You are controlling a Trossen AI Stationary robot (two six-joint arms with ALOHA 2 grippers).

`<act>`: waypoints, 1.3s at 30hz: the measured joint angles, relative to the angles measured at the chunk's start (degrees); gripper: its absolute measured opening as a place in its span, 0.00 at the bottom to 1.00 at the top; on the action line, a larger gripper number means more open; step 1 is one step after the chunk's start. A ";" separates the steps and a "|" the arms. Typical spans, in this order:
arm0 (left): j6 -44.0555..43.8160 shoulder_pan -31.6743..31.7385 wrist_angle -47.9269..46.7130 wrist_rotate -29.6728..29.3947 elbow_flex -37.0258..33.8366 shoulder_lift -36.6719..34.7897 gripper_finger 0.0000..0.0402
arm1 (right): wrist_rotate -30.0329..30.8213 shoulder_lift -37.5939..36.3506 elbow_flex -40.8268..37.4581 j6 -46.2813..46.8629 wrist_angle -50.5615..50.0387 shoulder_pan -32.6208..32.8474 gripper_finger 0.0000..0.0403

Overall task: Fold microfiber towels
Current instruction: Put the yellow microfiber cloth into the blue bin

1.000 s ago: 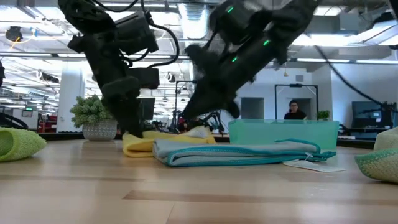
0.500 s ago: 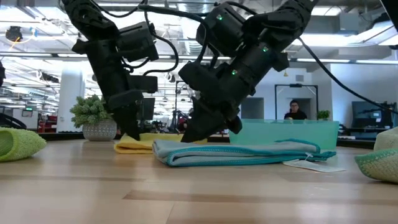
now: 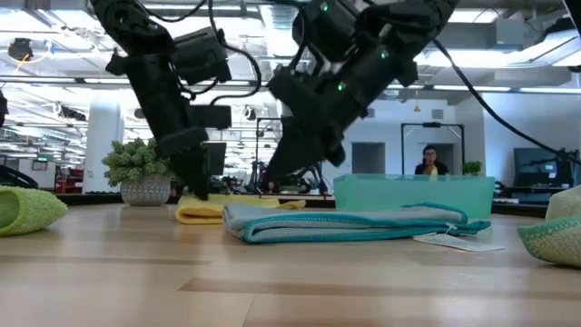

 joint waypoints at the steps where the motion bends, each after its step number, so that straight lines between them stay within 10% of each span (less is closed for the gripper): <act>1: 0.18 0.01 -1.15 -1.05 0.46 -0.76 0.28 | 0.00 -0.92 -0.03 -0.77 -0.10 -0.19 0.02; 12: -4.61 0.00 -7.35 -1.63 -0.80 -10.47 0.47 | -1.48 -3.09 0.71 0.04 3.37 -7.20 0.35; 22: -7.01 1.34 10.42 4.62 -9.21 -9.07 0.55 | -12.06 7.95 11.20 -10.05 -4.70 -14.85 0.77; 39: -1.99 1.76 12.70 5.21 -8.98 1.24 0.54 | -10.58 19.10 20.44 -22.33 -14.60 -13.88 0.74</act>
